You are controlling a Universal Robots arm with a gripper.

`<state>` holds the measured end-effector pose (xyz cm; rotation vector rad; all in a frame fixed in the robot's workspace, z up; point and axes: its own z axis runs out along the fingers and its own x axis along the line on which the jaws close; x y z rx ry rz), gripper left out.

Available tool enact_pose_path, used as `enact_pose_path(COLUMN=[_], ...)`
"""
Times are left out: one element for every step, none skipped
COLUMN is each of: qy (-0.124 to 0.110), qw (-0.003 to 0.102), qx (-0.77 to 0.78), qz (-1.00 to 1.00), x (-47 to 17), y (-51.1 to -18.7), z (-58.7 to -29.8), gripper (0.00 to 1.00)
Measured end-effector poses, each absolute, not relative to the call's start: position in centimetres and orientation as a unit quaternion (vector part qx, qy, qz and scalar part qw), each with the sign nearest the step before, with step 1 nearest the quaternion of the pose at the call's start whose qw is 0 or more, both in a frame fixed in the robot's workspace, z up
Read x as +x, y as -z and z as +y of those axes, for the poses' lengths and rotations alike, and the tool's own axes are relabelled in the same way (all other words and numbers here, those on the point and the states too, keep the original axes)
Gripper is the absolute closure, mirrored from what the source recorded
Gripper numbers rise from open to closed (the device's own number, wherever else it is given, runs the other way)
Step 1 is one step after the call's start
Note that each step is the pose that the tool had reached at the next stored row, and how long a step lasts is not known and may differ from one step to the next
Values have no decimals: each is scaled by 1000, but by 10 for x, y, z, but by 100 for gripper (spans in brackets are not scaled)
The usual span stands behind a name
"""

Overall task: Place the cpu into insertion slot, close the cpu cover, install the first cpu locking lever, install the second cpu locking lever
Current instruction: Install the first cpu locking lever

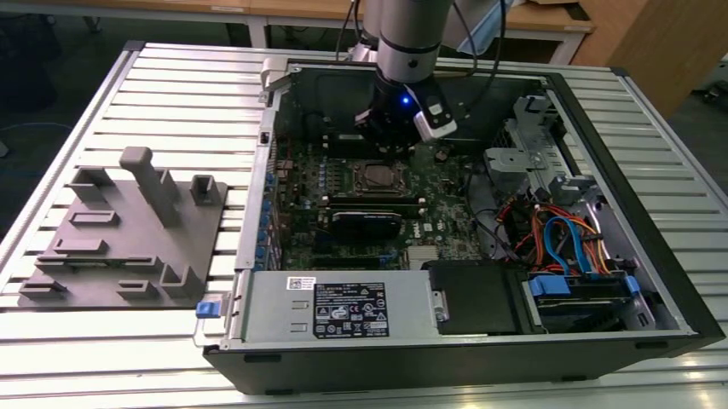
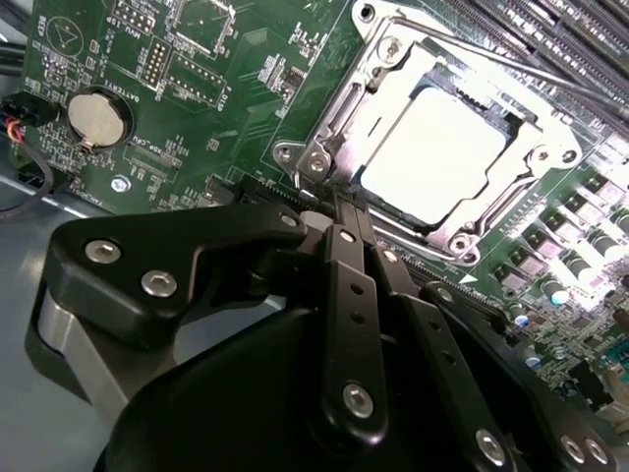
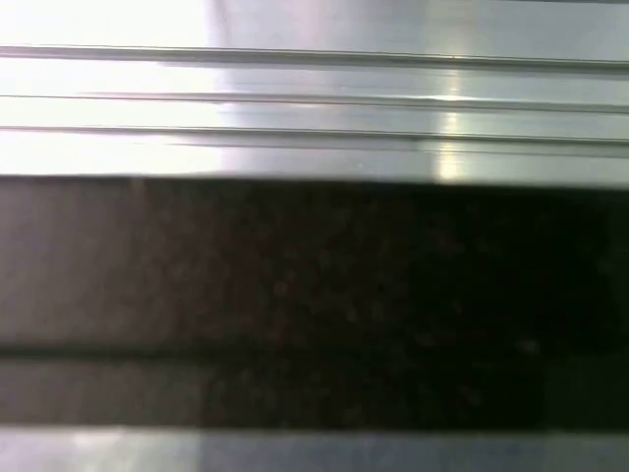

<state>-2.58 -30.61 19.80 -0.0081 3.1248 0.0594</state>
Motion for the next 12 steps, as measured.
enact_pose_path(qy=[-18,-18,-17,-17,-17,-18,-20,-24,-29,-35,-38,-39], qw=[8,8,8,8,8,8,8,8,9,9,9,8], qx=[-3,-3,-3,-3,-3,-3,-3,-3,-3,-2,-2,-2], qz=[1000,1000,1000,1000,1000,1000,1000,1000,1000,999,999,999], x=[-26,-26,-26,-26,-26,-26,-26,-26,-26,-26,-26,-26], y=[-198,-197,-197,-197,-197,-197,-197,-196,-196,-196,-196,-196], z=[-306,-306,-306,-306,-306,-306,-306,-306,-306,-306,-306,-306], gripper=[90,90,90,90,90,90,90,90,90,90,90,90])
